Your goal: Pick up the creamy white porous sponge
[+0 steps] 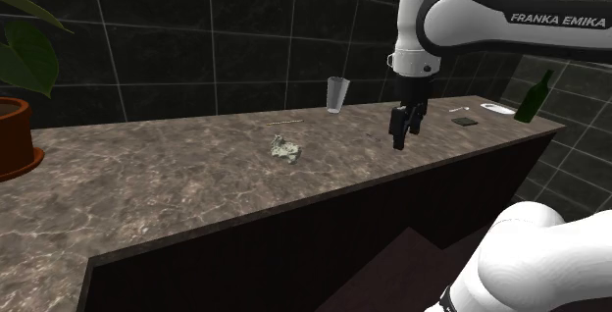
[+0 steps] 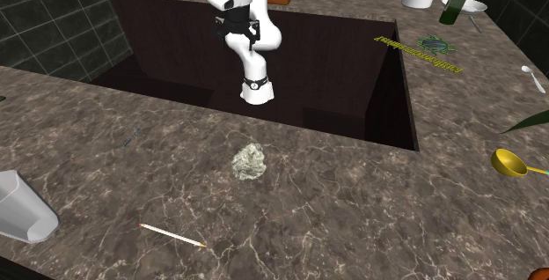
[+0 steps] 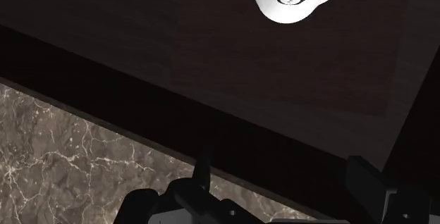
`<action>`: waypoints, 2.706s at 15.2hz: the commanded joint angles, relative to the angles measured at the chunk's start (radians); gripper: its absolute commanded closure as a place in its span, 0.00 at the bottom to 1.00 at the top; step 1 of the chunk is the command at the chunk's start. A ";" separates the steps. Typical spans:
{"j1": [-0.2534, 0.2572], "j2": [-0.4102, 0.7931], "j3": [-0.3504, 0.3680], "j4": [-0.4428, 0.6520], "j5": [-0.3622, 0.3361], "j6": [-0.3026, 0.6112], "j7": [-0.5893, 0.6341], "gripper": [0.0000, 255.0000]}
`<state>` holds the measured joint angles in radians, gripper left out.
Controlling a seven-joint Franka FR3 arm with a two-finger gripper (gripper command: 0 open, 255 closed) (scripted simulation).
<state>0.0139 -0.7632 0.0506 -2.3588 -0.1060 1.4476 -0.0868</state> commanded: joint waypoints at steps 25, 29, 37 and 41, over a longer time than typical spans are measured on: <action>-0.009 0.936 0.128 0.573 0.012 0.300 0.411 0.00; -0.003 1.011 0.126 0.625 0.003 0.320 0.434 0.00; -0.002 1.033 0.124 0.578 -0.002 0.388 0.441 1.00; -0.002 1.031 0.124 0.577 -0.002 0.388 0.441 1.00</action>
<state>0.0119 0.2672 0.1750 -1.7812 -0.1079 1.8348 0.3547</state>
